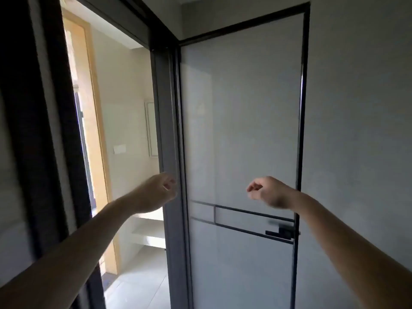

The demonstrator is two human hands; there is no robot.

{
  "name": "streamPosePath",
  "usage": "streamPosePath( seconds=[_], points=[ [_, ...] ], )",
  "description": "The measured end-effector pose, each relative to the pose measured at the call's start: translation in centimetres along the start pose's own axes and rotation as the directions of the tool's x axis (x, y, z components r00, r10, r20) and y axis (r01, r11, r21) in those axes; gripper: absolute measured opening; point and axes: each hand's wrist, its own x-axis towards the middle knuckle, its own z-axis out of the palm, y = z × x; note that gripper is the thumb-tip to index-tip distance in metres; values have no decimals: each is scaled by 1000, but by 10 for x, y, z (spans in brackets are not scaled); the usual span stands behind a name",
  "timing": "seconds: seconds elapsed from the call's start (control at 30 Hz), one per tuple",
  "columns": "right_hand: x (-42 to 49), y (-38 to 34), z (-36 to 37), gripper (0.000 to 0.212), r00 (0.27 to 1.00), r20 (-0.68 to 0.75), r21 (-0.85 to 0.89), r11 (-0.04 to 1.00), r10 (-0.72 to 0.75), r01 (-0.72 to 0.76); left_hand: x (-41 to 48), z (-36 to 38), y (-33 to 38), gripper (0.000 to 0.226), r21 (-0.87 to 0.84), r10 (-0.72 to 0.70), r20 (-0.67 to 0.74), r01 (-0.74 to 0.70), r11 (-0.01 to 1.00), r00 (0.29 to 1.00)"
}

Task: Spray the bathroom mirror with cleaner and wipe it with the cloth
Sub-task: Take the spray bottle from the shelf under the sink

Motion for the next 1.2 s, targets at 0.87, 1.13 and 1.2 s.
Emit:
streamPosePath(
  seconds=[0.87, 1.13, 1.2],
  points=[
    [407, 64, 148, 7, 989, 143, 29, 999, -28, 24, 322, 123, -243, 8, -29, -229, 33, 230, 973, 973],
    [558, 6, 207, 12, 975, 198, 65, 994, -102, 90, 410, 100, -367, 18, -67, -421, 58, 425, 903, 905],
    [582, -9, 228, 10, 960, 257, 54, 993, -114, 103, 412, 97, -391, 21, -54, -451, 74, 455, 889, 889]
  ],
)
